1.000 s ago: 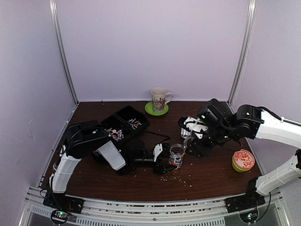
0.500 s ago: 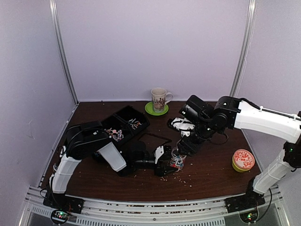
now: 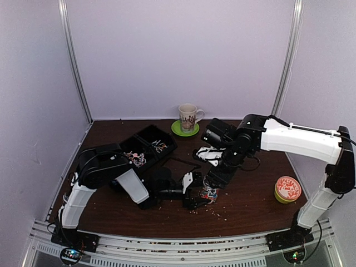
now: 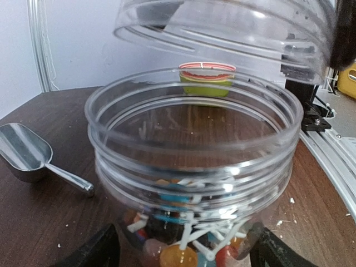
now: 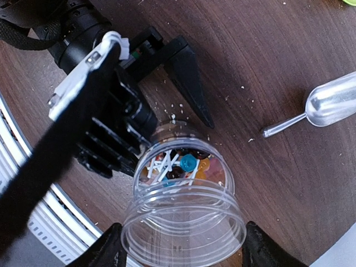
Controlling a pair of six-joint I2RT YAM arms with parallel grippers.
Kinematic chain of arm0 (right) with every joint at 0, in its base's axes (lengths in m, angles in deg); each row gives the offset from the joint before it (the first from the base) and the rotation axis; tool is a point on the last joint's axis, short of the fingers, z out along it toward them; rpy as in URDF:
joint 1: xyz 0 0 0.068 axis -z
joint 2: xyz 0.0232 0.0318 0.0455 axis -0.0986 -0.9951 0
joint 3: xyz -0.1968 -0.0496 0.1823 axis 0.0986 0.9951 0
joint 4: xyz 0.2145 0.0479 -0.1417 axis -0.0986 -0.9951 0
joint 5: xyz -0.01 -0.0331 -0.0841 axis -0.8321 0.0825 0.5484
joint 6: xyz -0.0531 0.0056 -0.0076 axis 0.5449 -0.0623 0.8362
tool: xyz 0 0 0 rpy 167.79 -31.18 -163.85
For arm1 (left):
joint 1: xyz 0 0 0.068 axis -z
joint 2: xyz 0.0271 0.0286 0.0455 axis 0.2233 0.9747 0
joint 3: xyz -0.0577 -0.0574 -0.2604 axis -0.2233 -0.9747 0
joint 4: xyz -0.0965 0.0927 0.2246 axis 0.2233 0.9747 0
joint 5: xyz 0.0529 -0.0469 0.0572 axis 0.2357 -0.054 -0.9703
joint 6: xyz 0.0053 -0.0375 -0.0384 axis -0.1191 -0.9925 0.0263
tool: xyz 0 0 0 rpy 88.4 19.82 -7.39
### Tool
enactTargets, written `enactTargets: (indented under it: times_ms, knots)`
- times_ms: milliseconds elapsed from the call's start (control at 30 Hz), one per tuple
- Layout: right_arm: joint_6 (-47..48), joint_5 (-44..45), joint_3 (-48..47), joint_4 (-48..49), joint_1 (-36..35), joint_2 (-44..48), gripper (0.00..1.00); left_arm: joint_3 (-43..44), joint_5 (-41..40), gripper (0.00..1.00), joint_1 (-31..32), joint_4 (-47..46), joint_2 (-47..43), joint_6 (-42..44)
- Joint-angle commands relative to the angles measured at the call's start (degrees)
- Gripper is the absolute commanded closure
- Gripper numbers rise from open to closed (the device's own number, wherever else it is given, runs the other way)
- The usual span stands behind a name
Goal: Pack the candies
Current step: Place the box lid on the packing bottle.
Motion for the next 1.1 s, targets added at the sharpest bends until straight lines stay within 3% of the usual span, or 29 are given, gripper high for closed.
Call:
enactTargets:
  times_ms: [0, 233, 1067]
  knots:
    - [1.18, 1.41, -3.22, -2.18, 0.26, -2.05, 0.32, -0.76, -0.63, 0.20, 0.10, -4.55, 1.55, -0.43]
    - [1.37, 2.37, -5.43, -2.81, 0.25, -4.70, 0.31, -0.70, 0.12, 0.30, 0.01, -5.03, 1.81, -0.79]
    - [4.42, 2.33, -7.42, -1.80, 0.19, -7.69, 0.27, -0.33, 1.72, 0.38, 0.01, -4.86, 2.31, -1.14]
